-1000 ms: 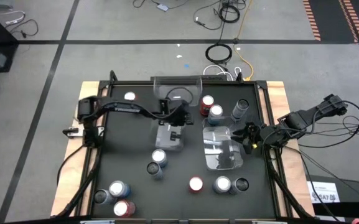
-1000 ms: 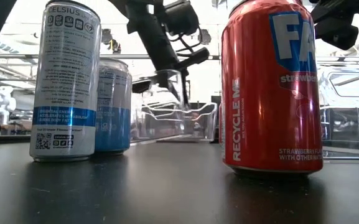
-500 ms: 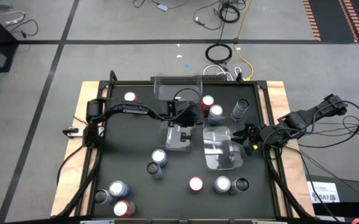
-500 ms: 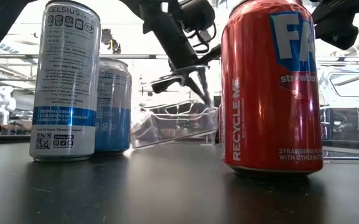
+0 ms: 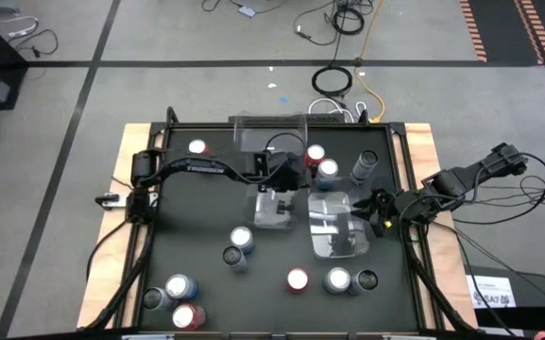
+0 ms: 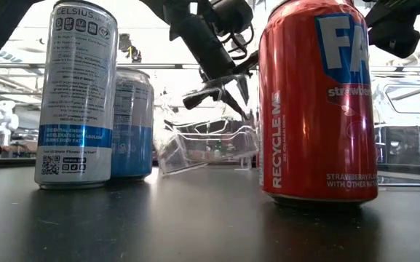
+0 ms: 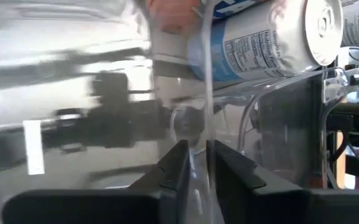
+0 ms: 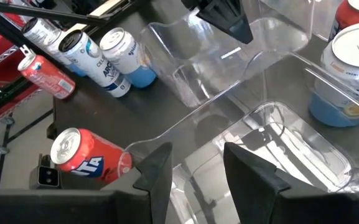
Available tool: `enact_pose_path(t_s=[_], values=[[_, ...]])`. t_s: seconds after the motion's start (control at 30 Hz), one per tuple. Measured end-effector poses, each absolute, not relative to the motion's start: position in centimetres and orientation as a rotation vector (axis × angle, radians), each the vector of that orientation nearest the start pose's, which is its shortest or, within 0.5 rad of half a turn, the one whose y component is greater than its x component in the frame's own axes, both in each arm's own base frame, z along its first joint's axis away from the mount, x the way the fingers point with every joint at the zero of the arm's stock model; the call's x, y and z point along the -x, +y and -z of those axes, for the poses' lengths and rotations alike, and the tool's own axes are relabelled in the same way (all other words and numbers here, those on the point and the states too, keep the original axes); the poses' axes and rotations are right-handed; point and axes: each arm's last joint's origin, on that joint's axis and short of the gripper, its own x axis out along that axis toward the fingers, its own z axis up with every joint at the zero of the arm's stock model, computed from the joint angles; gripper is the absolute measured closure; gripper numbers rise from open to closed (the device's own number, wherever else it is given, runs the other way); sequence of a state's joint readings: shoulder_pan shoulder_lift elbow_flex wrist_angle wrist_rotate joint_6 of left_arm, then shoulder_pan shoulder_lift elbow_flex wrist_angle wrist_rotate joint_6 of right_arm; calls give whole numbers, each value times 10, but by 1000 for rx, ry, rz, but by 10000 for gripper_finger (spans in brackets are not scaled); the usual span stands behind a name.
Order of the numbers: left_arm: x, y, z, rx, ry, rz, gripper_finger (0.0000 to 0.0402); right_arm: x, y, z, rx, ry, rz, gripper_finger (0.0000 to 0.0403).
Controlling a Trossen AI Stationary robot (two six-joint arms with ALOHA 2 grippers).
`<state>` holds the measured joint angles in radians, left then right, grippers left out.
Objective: Sort soda cans
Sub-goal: Move the left transparent bin to the center of the table, then move the top transparent bin to the middle left of the table
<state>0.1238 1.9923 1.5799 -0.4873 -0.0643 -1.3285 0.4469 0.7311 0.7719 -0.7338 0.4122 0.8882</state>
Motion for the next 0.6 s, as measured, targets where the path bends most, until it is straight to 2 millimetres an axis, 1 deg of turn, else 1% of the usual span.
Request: enact_pose_path(t_s=[0.2, 0.27, 0.37, 0.47, 0.6], values=[[-433, 56, -226, 1254, 646, -745, 291, -130, 50, -290, -574, 583, 240, 266], [-433, 56, -226, 1255, 648, -736, 287, -130, 50, -290, -576, 579, 238, 266], [-432, 54, -231, 1224, 679, -667, 286, -131, 50, -290, -582, 578, 239, 266], [-427, 50, -246, 1139, 681, -606, 286, -131, 50, -290, -582, 577, 240, 266], [-415, 46, -275, 999, 604, -590, 286, -131, 50, -291, -584, 572, 242, 266]])
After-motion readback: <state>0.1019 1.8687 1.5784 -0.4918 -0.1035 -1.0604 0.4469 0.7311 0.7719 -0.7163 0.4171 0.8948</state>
